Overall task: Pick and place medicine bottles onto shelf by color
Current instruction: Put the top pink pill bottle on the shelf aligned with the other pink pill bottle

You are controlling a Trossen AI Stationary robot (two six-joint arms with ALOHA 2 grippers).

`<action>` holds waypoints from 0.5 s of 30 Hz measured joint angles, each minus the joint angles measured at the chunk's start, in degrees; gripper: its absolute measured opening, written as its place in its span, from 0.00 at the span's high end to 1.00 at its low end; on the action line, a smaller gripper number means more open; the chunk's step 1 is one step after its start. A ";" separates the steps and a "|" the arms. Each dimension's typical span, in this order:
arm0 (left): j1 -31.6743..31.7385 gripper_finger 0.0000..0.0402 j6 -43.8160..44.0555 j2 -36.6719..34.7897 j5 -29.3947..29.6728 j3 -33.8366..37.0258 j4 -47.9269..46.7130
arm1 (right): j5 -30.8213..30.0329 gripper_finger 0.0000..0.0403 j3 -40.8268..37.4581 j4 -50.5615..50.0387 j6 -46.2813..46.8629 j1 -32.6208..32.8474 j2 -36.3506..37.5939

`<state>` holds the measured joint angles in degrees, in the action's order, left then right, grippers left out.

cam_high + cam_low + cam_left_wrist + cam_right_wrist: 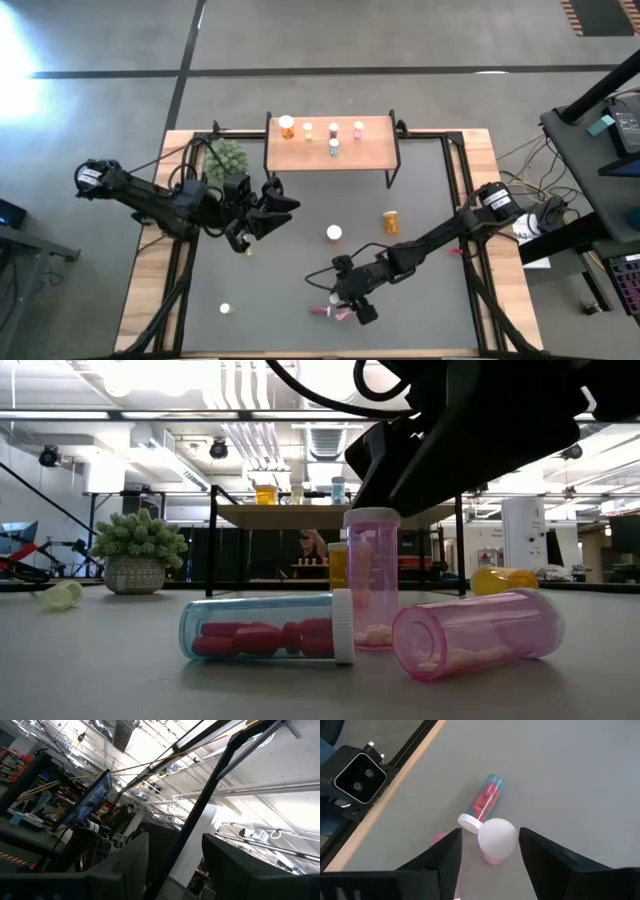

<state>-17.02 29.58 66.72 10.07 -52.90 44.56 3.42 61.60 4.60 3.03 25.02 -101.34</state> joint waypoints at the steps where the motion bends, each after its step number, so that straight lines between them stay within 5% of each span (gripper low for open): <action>1: 0.00 0.58 -0.01 0.00 0.37 0.00 -0.01 | 0.00 0.55 0.00 0.00 -0.03 0.00 0.00; 15: 0.01 0.58 -0.39 0.00 1.37 0.00 -0.03 | -0.42 0.69 -0.38 0.44 -0.57 -0.16 0.00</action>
<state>-17.00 29.19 66.72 11.44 -52.90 44.53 3.00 61.22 5.04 2.46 24.85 -101.34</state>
